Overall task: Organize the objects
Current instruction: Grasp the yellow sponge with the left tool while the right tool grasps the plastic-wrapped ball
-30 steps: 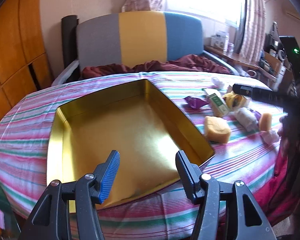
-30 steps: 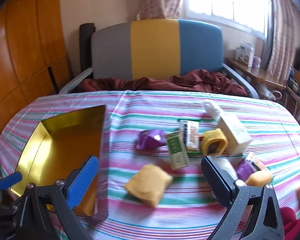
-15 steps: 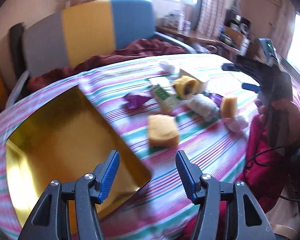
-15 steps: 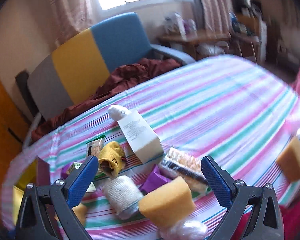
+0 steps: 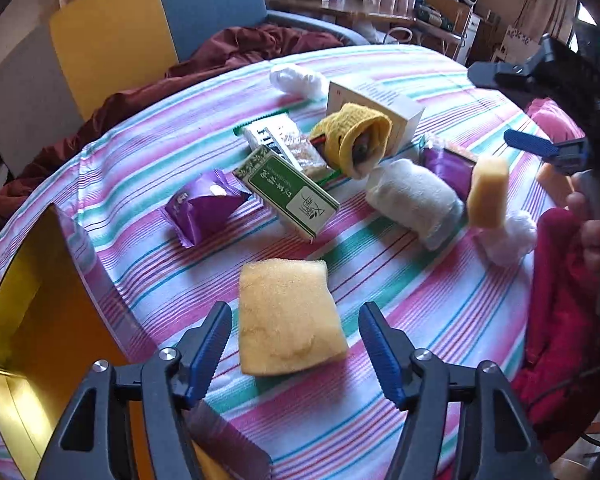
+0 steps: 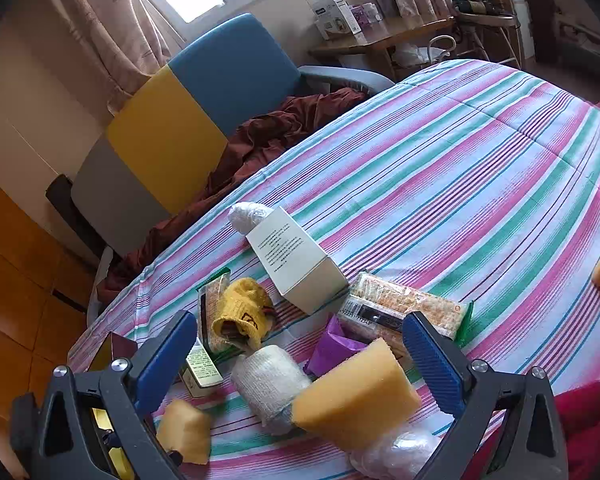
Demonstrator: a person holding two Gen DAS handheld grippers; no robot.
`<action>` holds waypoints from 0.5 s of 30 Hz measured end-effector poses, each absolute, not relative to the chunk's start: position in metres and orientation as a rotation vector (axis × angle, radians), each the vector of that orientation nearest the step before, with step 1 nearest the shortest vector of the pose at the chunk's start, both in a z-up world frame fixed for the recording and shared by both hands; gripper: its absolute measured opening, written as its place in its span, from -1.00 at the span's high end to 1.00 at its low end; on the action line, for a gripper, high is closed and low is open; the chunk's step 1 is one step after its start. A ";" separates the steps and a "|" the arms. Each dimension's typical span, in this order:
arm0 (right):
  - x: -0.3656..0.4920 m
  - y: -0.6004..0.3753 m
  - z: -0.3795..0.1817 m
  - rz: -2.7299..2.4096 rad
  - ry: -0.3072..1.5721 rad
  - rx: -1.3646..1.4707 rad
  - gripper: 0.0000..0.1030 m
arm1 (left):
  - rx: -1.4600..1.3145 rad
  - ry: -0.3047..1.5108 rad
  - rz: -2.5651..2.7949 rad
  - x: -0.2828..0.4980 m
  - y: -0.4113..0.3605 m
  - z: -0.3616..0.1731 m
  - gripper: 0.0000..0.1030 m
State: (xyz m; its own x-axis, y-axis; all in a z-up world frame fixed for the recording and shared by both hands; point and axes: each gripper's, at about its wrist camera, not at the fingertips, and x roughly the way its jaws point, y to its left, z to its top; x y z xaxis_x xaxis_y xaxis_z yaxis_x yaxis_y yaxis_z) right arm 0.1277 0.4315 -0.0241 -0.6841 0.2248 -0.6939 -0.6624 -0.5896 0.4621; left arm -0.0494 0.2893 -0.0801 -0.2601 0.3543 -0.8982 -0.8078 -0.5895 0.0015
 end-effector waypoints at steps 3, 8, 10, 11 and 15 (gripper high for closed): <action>0.125 0.430 -0.024 2.286 0.981 -0.809 -1.00 | -1.230 0.640 1.920 -0.054 0.296 -0.089 -0.30; 0.123 0.430 -0.024 2.298 0.983 -0.815 -1.00 | -1.246 0.662 1.948 -0.056 0.300 -0.103 -0.08; 0.123 0.430 -0.023 2.290 0.982 -0.806 -1.00 | -1.207 0.639 1.969 -0.050 0.295 -0.100 -0.05; 0.124 0.431 -0.023 2.286 0.981 -0.798 -1.00 | -1.180 0.626 1.982 -0.045 0.292 -0.097 -0.05; 0.128 0.440 -0.029 2.237 1.046 -0.793 -1.00 | -1.088 0.538 2.009 -0.017 0.276 -0.084 -0.04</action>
